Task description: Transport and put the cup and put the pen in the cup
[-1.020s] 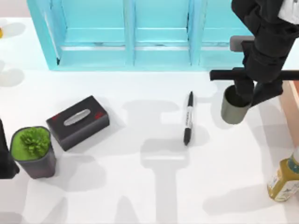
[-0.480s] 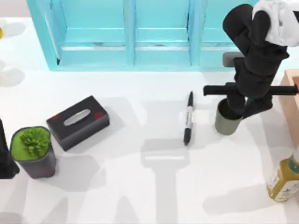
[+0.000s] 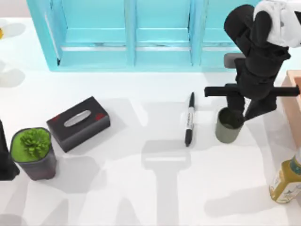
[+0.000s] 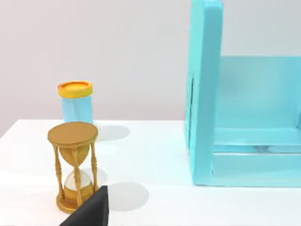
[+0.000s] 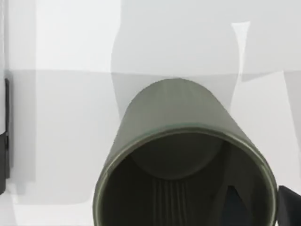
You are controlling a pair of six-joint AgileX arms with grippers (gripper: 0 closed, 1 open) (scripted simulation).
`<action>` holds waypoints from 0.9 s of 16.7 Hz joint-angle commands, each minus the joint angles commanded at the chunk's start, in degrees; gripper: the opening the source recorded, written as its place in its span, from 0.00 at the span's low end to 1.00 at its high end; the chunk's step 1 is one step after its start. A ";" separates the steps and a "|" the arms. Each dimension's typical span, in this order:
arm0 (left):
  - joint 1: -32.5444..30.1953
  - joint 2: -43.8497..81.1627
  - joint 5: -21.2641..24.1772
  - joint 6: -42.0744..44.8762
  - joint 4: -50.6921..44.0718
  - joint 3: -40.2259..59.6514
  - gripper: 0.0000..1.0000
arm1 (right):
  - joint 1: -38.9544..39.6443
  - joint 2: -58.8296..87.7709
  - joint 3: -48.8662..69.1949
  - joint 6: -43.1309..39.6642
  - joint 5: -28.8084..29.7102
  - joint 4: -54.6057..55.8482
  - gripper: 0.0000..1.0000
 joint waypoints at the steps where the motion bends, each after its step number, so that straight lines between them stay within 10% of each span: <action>1: 0.00 0.00 0.00 0.00 0.00 0.00 1.00 | 0.00 0.00 0.00 0.00 0.00 0.00 0.53; 7: 0.00 0.00 0.00 0.00 0.00 0.00 1.00 | 0.00 0.00 0.00 0.00 0.00 0.00 0.98; 15: 0.00 0.00 0.00 0.00 0.00 0.00 1.00 | 0.00 0.00 0.00 0.00 0.00 0.00 1.00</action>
